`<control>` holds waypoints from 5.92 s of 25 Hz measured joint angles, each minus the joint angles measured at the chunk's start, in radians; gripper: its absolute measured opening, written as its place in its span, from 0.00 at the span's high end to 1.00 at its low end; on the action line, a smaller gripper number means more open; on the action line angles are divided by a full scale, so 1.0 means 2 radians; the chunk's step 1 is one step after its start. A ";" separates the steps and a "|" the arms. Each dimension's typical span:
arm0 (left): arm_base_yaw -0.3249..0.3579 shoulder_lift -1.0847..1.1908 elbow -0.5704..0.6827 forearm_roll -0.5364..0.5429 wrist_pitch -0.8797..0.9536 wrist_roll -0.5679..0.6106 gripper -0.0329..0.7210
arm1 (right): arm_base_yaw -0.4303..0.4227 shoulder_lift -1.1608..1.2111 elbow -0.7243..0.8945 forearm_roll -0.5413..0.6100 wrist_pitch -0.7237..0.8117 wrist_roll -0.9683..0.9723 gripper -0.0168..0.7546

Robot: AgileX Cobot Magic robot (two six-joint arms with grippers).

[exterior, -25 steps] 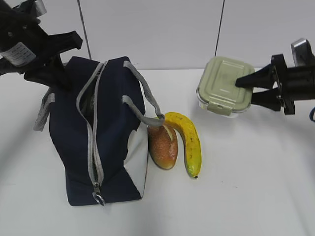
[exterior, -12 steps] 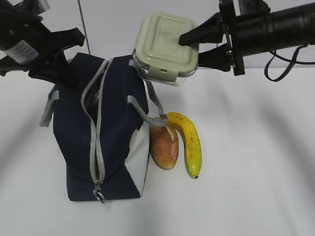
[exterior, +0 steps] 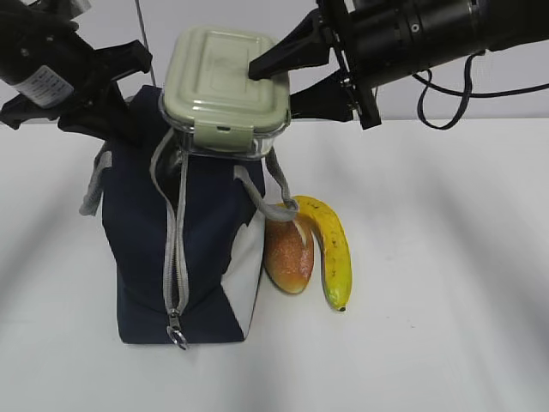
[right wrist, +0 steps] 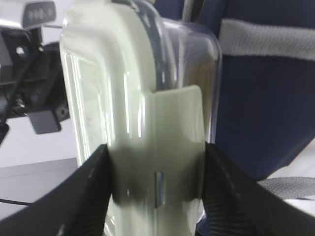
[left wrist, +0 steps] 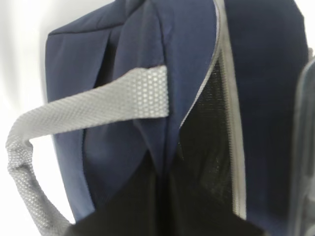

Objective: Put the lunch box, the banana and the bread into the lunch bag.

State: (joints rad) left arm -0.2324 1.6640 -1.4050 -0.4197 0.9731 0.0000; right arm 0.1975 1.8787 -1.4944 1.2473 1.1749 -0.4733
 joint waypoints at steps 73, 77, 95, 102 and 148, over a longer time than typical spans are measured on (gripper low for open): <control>0.000 0.000 0.000 -0.012 -0.002 0.003 0.96 | 0.093 0.206 -0.137 -0.150 -0.066 0.137 0.36; 0.000 0.000 0.000 -0.012 0.001 0.003 0.96 | 0.093 0.158 -0.137 -0.174 -0.049 0.121 0.36; 0.000 0.000 0.000 -0.005 0.014 0.003 0.96 | 0.092 -0.142 0.128 -0.354 -0.151 0.145 0.36; 0.000 0.000 0.000 -0.004 0.017 0.003 0.96 | 0.092 -0.132 0.172 -0.401 -0.166 0.145 0.36; 0.000 0.000 0.000 -0.004 0.018 0.004 0.96 | 0.064 0.122 0.014 -0.480 -0.196 0.190 0.56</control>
State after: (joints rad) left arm -0.2324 1.6640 -1.4050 -0.4281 1.0090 0.0076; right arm 0.3250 2.1230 -1.4673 0.2866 0.7835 -0.0942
